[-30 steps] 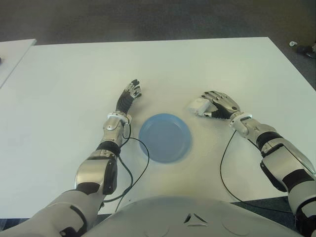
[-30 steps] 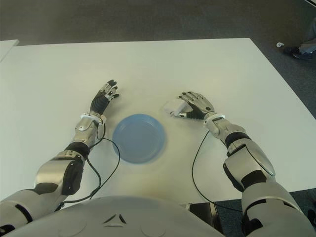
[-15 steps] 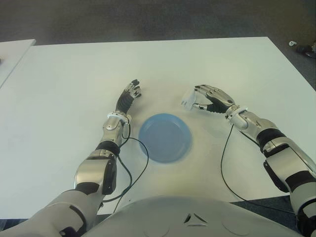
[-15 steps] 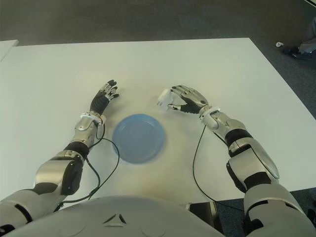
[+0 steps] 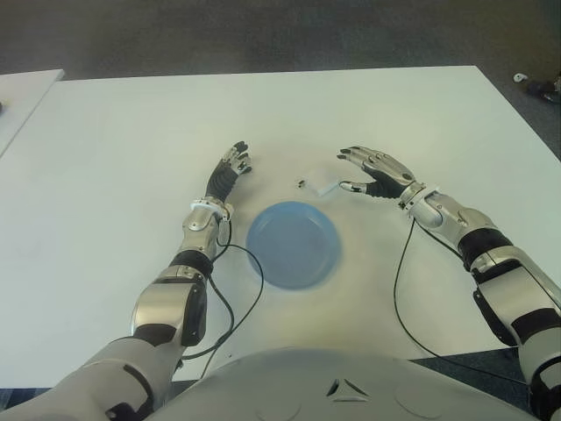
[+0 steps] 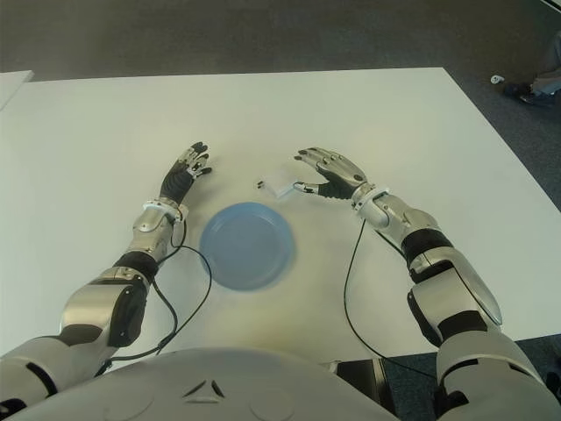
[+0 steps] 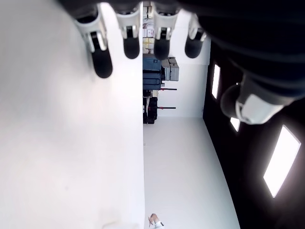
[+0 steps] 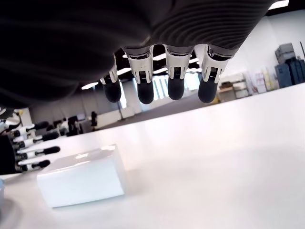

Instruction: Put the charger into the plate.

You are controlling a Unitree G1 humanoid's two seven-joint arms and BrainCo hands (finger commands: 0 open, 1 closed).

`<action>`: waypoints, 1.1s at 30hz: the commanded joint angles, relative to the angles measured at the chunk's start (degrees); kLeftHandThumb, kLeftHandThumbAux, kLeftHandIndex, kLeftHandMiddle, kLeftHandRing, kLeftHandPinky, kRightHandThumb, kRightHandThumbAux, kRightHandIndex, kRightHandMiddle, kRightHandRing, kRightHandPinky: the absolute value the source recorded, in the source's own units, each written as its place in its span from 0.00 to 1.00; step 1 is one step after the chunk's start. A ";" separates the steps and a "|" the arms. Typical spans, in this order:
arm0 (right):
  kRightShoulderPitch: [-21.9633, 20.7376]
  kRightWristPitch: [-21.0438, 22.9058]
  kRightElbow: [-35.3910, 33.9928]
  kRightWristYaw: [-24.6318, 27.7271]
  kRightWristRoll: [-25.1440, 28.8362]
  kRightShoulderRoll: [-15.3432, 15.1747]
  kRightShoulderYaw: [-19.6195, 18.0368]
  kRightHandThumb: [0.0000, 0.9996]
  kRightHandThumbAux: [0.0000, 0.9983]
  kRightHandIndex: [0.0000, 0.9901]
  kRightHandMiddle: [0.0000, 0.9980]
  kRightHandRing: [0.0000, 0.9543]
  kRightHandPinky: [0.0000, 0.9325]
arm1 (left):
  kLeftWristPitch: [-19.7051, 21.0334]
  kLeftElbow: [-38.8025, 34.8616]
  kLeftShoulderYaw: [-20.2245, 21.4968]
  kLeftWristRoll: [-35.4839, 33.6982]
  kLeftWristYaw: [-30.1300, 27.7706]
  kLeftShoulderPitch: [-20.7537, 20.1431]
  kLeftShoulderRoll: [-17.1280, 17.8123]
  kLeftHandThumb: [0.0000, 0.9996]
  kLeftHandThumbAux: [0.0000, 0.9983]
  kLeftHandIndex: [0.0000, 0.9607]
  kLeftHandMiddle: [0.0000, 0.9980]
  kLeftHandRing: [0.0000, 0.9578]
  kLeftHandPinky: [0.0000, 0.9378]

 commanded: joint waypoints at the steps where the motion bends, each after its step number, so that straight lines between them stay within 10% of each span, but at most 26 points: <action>1: 1.26 -0.39 -1.34 1.35 -0.03 -0.06 -0.47 0.28 0.04 0.00 0.00 0.00 0.00 | 3.37 1.70 -0.37 0.78 0.16 2.32 0.16 0.00 0.44 0.01 0.08 0.08 0.10; 33: 2.16 2.92 -4.80 5.95 -0.83 0.08 -2.11 0.36 0.00 0.00 0.00 0.00 0.00 | 3.85 1.81 -1.02 1.27 -0.15 2.15 0.48 0.00 0.47 0.02 0.09 0.10 0.12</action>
